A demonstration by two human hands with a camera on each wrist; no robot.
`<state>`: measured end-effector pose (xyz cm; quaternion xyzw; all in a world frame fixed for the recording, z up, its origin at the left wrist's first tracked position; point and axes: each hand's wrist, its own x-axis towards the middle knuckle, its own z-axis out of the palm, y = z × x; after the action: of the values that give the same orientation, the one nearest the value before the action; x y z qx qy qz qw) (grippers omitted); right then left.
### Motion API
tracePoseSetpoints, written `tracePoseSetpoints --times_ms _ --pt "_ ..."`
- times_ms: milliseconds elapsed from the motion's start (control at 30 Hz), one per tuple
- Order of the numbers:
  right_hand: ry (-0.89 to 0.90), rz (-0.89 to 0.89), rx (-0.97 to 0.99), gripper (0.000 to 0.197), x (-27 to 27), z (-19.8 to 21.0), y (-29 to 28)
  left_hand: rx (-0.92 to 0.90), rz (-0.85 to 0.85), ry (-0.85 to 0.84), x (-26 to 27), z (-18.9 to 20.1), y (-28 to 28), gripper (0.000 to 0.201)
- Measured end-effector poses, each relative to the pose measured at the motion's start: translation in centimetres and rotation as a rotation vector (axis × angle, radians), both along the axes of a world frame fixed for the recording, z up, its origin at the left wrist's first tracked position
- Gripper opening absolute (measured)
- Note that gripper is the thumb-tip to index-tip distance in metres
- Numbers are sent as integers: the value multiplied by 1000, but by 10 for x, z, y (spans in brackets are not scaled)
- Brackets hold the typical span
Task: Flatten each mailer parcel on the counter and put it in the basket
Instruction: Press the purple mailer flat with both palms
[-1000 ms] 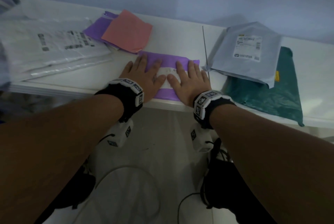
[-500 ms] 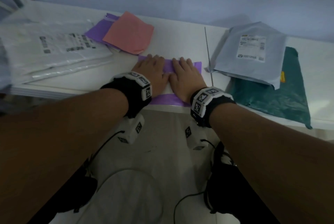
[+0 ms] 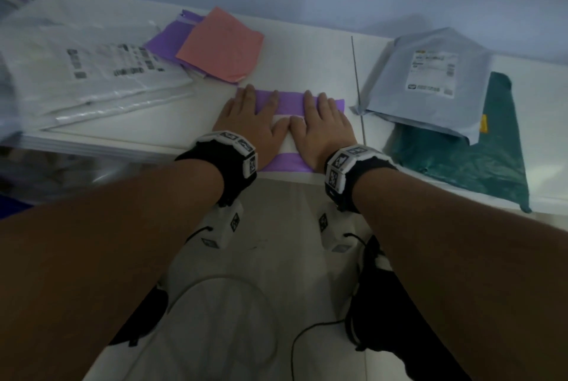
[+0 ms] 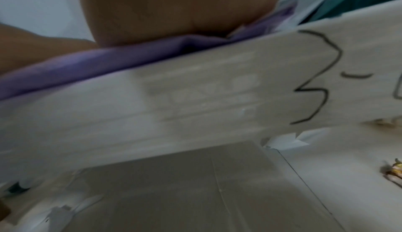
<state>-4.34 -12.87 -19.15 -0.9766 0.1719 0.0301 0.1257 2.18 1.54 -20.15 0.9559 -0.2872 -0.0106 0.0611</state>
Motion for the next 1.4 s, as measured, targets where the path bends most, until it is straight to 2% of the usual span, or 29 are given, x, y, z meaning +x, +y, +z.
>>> tracePoseSetpoints --times_ms 100,300,433,533,667,800,967,1133,1233,1333,1400 --pt "-77 -1 -9 67 -4 -3 2 19 15 12 -2 2 0 65" --pt "31 14 -23 64 1 0 0 12 16 124 6 8 0 64" --pt "-14 29 28 70 -3 0 -3 58 8 163 5 13 0 65" --pt "-29 79 24 84 -18 0 -1 67 -4 128 0 15 4 65" --pt "9 84 -44 71 -34 -2 -3 23 -9 51 -4 10 8 63" --pt "20 85 -67 85 -34 -2 -2 32 -20 29 -6 9 9 63" --pt "54 110 -91 80 -31 -2 -4 69 -33 73 -3 11 9 66" --pt "164 170 13 88 -32 13 -15 198 -163 244 9 31 24 84" --pt "189 212 33 100 -34 15 -21 251 -228 225 11 31 34 102" --pt "215 245 29 120 -33 15 -23 247 -231 205 10 26 37 110" --pt "232 254 26 122 -33 16 -25 251 -233 210 12 25 36 116"
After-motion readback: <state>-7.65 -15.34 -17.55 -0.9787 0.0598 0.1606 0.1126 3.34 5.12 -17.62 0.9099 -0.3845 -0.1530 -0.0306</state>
